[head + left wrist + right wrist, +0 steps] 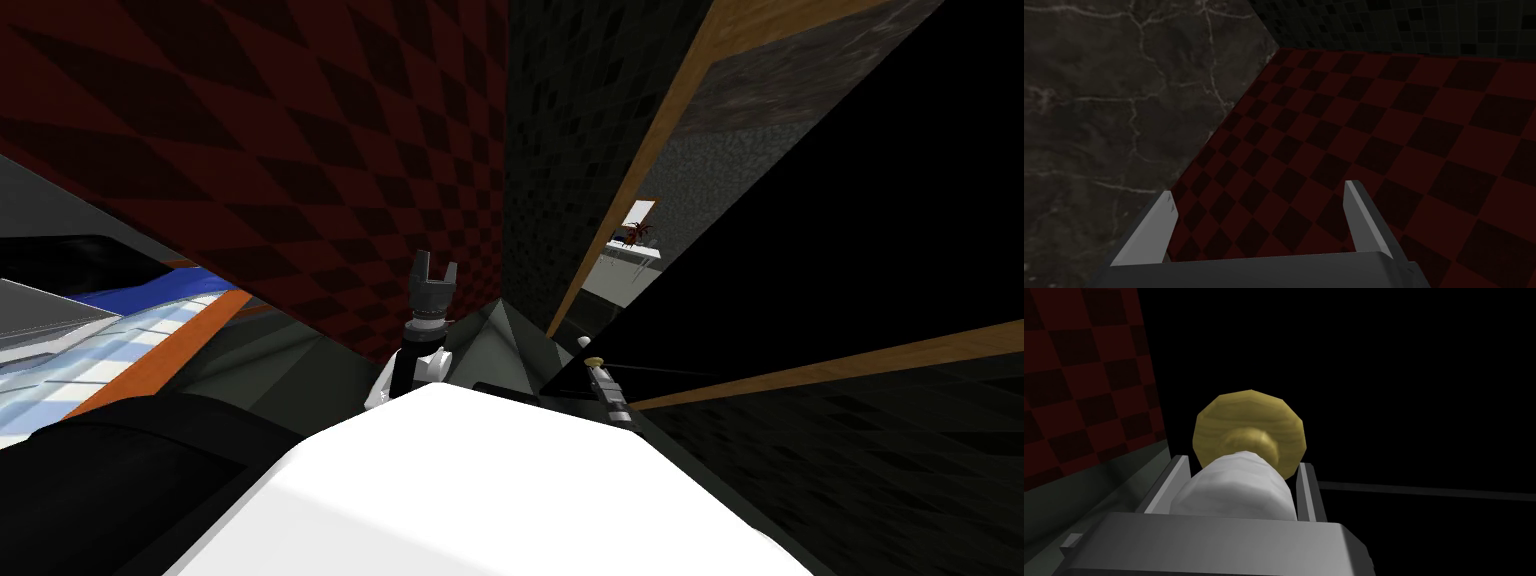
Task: Pull the door open
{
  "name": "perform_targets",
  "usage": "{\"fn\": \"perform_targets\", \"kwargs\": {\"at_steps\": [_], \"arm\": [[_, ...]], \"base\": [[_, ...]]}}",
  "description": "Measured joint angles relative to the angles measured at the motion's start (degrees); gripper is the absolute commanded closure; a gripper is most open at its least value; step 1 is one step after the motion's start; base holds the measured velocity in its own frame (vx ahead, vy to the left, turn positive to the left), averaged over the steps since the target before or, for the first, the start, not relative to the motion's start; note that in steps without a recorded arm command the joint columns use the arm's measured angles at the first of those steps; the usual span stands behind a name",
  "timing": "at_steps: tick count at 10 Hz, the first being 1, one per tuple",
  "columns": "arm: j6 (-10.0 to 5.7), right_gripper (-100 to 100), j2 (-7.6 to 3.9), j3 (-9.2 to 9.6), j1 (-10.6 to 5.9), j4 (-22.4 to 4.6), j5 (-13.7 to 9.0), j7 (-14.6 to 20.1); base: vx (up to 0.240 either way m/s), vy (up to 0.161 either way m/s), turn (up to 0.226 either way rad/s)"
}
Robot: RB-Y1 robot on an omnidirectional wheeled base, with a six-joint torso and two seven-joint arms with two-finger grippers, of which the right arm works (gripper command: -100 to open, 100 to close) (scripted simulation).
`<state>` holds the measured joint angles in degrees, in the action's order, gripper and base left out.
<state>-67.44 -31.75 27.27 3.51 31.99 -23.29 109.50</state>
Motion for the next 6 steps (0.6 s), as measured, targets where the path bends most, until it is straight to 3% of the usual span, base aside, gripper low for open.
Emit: {"fn": "perform_targets", "kwargs": {"at_steps": [3,4,6], "arm": [[-2.72,100,-0.62,1.07,0.50,-1.7,0.5,1.4],[-3.71,100,-0.67,1.37,0.55,-2.4,0.7,1.7],[-3.93,100,-0.85,1.48,0.86,-2.3,0.7,1.8]], "base": [[-0.195,-0.086,0.138],[-0.089,-0.031,0.025],[-0.153,-0.070,0.165]]}}
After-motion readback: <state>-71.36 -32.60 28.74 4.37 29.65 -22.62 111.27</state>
